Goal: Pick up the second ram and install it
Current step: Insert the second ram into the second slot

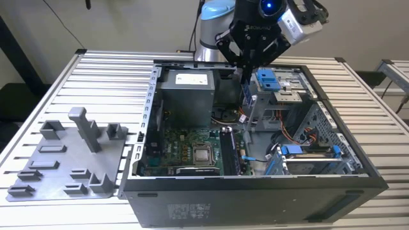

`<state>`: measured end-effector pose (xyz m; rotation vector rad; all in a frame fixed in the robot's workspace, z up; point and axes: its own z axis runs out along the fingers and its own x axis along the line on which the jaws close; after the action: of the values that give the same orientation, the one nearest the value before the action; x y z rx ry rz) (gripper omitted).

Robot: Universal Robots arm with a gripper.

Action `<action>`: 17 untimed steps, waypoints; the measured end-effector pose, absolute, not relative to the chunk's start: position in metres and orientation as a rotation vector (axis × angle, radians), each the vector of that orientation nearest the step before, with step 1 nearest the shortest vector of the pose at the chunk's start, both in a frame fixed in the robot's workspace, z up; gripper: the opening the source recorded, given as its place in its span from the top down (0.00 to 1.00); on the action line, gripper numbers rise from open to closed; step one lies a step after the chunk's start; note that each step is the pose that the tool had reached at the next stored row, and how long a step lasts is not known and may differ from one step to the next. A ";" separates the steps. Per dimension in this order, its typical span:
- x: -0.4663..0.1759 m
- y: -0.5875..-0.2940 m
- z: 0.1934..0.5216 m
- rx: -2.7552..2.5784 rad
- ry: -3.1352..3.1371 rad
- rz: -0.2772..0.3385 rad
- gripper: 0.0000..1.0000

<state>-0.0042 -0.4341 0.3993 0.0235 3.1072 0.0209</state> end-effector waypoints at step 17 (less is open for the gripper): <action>0.002 -0.434 0.391 0.082 3.111 0.009 0.86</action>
<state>0.0020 -0.4342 0.3911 0.0824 3.1106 0.0092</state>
